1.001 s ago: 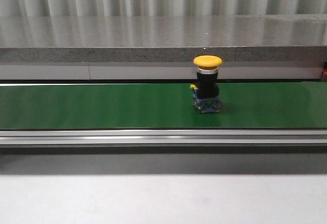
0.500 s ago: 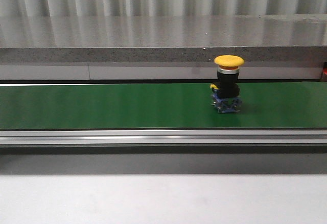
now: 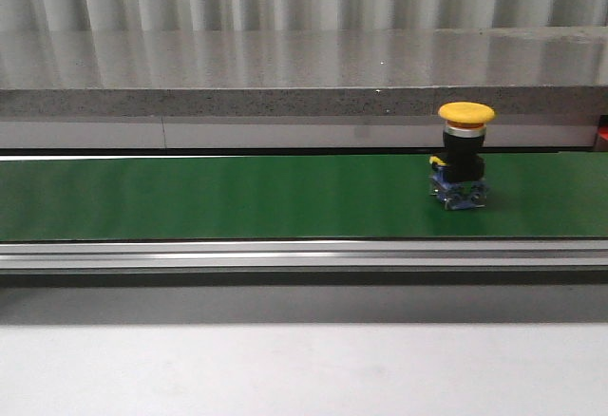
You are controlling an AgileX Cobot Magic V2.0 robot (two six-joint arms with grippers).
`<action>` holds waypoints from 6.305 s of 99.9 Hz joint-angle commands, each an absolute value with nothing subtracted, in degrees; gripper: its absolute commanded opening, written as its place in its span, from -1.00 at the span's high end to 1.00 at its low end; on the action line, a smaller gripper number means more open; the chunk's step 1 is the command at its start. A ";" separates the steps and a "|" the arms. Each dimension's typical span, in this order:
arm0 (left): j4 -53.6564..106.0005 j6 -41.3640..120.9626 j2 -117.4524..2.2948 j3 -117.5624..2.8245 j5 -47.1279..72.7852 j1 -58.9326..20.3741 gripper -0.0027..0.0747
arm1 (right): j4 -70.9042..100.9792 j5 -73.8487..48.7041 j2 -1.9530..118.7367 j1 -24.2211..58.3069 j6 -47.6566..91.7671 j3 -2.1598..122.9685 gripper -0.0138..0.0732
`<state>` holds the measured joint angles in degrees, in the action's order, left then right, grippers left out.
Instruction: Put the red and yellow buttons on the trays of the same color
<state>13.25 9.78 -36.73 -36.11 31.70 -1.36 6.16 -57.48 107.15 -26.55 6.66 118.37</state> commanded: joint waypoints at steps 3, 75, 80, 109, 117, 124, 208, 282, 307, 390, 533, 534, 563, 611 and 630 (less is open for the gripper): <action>14.36 9.93 -36.73 -37.58 27.85 -1.77 0.98 | 7.21 -58.43 99.69 -24.76 8.42 117.91 -0.71; 14.36 9.93 -36.73 -37.58 27.85 -1.77 0.98 | 7.21 -60.79 71.82 -10.54 10.06 71.11 -0.71; 14.36 9.93 -36.73 -37.58 27.85 -1.77 0.98 | 7.26 -60.79 70.99 -9.68 10.91 68.87 -0.71; 14.36 9.93 -36.73 -37.58 27.85 -1.77 0.98 | 7.31 -58.89 70.77 -2.47 12.49 63.89 -0.71; 14.36 9.93 -36.73 -37.58 27.85 -1.77 0.98 | 7.31 -58.08 71.55 -1.33 12.50 63.89 -0.71; 14.36 9.93 -36.73 -37.58 27.85 -1.77 0.98 | 7.31 -57.18 72.70 -0.52 12.50 63.89 -0.71; 14.36 9.93 -36.73 -37.58 27.85 -1.77 0.98 | 7.27 -42.80 86.41 2.99 12.50 64.13 0.18; 14.36 9.93 -36.73 -37.58 27.85 -1.77 0.98 | 7.18 -52.25 74.00 -20.25 4.13 64.50 0.55; 14.36 9.93 -36.73 -37.58 27.85 -1.77 0.98 | 6.90 -49.05 72.35 -37.94 1.00 61.02 0.55; 14.36 9.93 -36.73 -37.58 27.85 -1.77 0.98 | 6.90 -41.81 82.07 -46.94 -0.51 58.06 0.55; 14.36 9.93 -36.73 -37.58 27.85 -1.77 0.98 | 7.56 -32.98 90.35 -46.94 -1.67 51.37 0.15; 14.36 9.93 -36.73 -37.58 27.85 -1.77 0.98 | 7.56 -32.92 90.41 -46.94 -1.70 51.37 0.15; 14.36 9.93 -36.73 -37.58 27.85 -1.77 0.98 | 8.96 -33.18 90.03 -46.94 -1.83 51.49 -0.44; 14.36 9.93 -36.73 -37.58 27.85 -1.77 0.98 | 10.75 -33.15 74.87 -46.32 -1.83 51.67 -0.58; 14.36 9.93 -36.73 -37.58 27.85 -1.77 0.98 | 12.45 -32.89 68.39 -37.81 -1.73 51.67 -0.58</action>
